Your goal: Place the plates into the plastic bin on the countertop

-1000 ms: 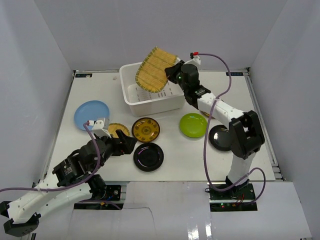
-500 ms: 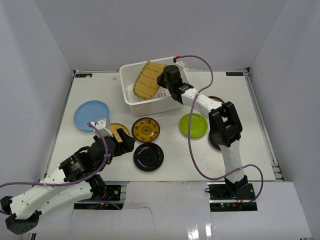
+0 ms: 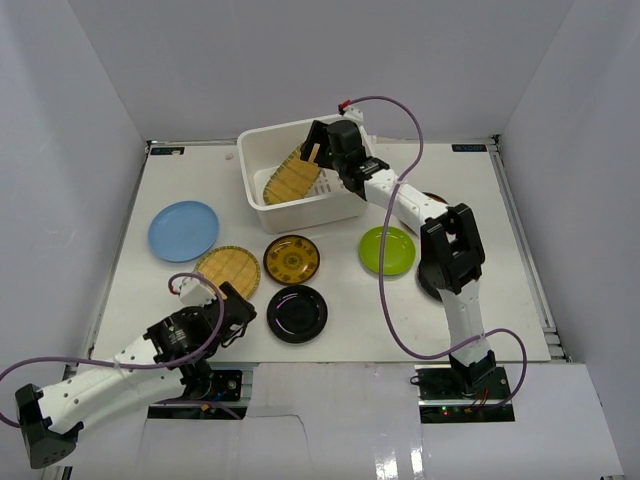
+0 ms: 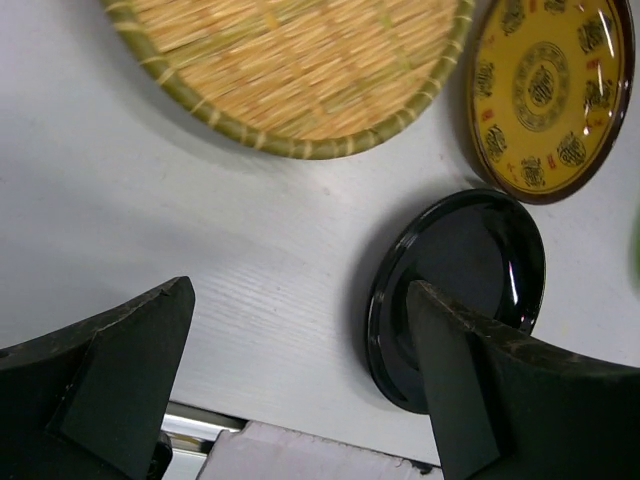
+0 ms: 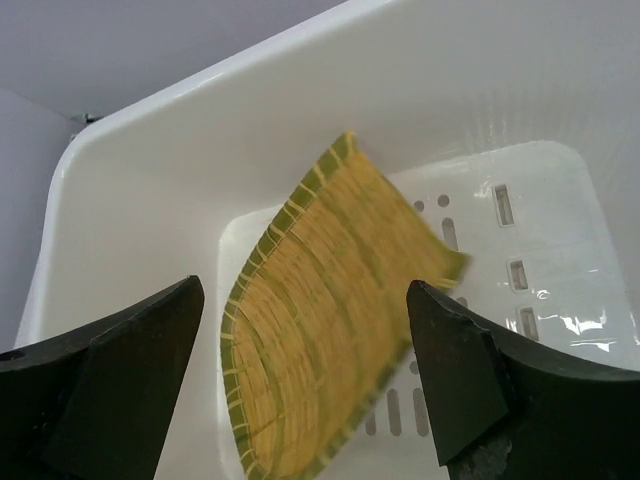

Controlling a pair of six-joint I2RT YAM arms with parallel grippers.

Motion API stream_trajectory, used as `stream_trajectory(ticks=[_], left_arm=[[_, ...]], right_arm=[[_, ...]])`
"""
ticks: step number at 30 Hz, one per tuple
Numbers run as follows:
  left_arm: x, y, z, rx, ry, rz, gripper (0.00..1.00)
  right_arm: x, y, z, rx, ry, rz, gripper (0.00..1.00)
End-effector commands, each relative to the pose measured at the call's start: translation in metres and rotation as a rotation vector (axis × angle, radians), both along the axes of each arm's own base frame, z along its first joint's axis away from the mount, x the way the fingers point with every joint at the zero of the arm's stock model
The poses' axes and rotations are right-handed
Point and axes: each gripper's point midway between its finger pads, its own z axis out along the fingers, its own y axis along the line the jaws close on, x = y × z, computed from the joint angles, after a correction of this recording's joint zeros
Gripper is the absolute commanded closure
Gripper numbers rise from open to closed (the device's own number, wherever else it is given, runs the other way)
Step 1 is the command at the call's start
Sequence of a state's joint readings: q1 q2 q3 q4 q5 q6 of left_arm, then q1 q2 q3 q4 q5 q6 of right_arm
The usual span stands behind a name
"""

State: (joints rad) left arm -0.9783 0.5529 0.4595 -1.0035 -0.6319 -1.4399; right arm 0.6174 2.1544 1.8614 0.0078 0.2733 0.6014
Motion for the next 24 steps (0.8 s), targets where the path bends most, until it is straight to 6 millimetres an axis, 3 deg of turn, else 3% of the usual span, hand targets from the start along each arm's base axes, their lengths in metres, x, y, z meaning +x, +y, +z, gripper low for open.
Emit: stream_trajectory(ticks=[1, 2, 5, 6, 7, 8, 9, 11, 12, 13, 14, 15, 16, 17, 19, 21, 24], left_arm=[[-0.01, 0.022, -0.008, -0.075, 0.03, 0.19, 0.02], [-0.012, 0.029, -0.015, -0.1, 0.037, 0.262, 0.02], [-0.012, 0.037, -0.014, -0.115, 0.022, 0.323, 0.05], [-0.013, 0.04, -0.014, -0.108, 0.028, 0.347, 0.05], [-0.015, 0.046, -0.018, -0.074, 0.043, 0.366, 0.05], [-0.015, 0.047, -0.018, -0.077, 0.046, 0.393, 0.05], [-0.015, 0.048, -0.019, -0.074, 0.05, 0.41, 0.05], [-0.016, 0.056, -0.024, -0.039, 0.051, 0.462, 0.05], [-0.012, 0.061, -0.024, -0.054, 0.018, 0.52, 0.05], [-0.007, 0.06, -0.024, -0.064, -0.006, 0.53, 0.05], [-0.004, 0.06, -0.023, -0.071, -0.03, 0.542, 0.07], [0.002, 0.06, -0.022, -0.093, -0.064, 0.569, 0.07], [0.004, 0.061, -0.023, -0.085, -0.073, 0.575, 0.08], [0.005, 0.062, -0.024, -0.085, -0.082, 0.588, 0.09], [0.01, 0.062, -0.026, -0.092, -0.103, 0.608, 0.12], [0.017, 0.057, -0.029, -0.111, -0.134, 0.604, 0.17], [0.026, 0.053, -0.032, -0.135, -0.16, 0.614, 0.26]], right_arm=[[-0.013, 0.001, 0.087, 0.004, -0.166, 0.096, 0.11], [-0.016, 0.0, 0.104, 0.001, -0.194, 0.109, 0.09], [-0.029, -0.011, 0.112, -0.08, -0.191, 0.137, 0.01], [-0.034, -0.013, 0.112, -0.095, -0.193, 0.146, 0.09], [-0.043, -0.019, 0.127, -0.104, -0.223, 0.158, 0.1], [-0.048, -0.023, 0.115, -0.124, -0.208, 0.171, 0.1], [-0.054, -0.024, 0.118, -0.124, -0.218, 0.19, 0.08], [-0.078, -0.021, 0.138, -0.09, -0.272, 0.285, 0.06], [-0.088, -0.022, 0.115, -0.103, -0.233, 0.317, 0.02], [-0.107, -0.019, 0.133, -0.059, -0.277, 0.382, 0.01], [-0.115, -0.018, 0.135, -0.032, -0.293, 0.405, 0.0], [-0.127, -0.019, 0.108, -0.043, -0.245, 0.43, 0.01], [-0.14, -0.022, 0.113, -0.022, -0.256, 0.454, 0.04], [-0.151, -0.022, 0.092, -0.029, -0.226, 0.477, 0.07], [-0.169, -0.023, 0.087, -0.019, -0.225, 0.512, 0.09], [-0.19, -0.019, 0.066, -0.003, -0.191, 0.56, 0.12], [-0.213, -0.008, 0.053, 0.005, -0.168, 0.615, 0.14]])
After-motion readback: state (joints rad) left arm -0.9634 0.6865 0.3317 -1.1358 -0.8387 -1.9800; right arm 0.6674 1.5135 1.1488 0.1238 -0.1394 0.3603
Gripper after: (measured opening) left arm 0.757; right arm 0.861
